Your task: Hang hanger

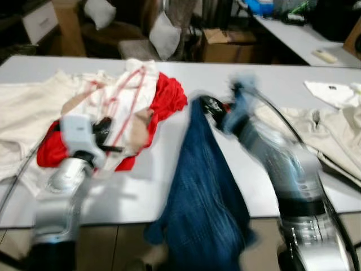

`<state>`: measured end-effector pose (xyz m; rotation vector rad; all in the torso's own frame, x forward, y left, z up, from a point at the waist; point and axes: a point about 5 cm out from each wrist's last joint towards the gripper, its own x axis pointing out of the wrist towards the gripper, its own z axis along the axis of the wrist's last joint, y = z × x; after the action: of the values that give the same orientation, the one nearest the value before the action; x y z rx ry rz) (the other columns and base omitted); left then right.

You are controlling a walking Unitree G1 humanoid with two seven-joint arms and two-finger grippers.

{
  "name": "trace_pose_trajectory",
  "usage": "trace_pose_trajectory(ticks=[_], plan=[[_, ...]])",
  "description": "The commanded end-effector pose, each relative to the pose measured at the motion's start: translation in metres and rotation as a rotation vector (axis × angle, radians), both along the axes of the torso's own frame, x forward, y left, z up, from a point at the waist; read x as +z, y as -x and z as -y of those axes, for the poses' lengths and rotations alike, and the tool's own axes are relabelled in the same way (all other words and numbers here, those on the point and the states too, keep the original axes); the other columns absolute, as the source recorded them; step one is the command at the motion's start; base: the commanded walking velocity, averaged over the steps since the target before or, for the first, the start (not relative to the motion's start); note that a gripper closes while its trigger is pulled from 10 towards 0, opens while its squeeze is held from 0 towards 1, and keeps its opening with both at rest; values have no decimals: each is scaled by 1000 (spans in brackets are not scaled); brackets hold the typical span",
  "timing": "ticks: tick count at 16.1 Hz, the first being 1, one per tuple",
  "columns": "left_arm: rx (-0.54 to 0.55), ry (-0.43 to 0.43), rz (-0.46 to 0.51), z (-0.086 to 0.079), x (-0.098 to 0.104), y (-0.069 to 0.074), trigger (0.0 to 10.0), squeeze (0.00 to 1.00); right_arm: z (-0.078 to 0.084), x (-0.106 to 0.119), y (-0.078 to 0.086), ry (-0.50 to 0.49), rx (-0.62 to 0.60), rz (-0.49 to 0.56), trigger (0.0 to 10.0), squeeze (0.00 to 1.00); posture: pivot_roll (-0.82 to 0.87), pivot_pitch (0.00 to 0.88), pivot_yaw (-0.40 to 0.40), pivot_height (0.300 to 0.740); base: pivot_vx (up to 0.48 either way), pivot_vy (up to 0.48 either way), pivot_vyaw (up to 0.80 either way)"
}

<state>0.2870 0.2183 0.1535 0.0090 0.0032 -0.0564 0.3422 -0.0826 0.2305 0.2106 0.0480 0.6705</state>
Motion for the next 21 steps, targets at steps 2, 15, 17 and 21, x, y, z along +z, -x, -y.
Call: trace_pose_trajectory(ticks=[2,15,17,21], plan=[[56,-23,-2,-5,-1,-2,10000,0,15,52,-36,84,-77,242,10000,0,-41,0,-34,705,0,0,0],[249,-95,32,-36,6,0,10000,0,-18,11,-46,-21,115,270,10000,0,-22,0,-20,705,0,0,0],[225,-104,26,-32,5,-4,10000,0,-21,-44,-33,-61,111,98,10000,0,-31,0,3,705,0,0,0],[173,-105,29,-23,7,-12,10000,0,-46,-115,-3,-41,160,-177,10000,0,-33,0,17,705,0,0,0]])
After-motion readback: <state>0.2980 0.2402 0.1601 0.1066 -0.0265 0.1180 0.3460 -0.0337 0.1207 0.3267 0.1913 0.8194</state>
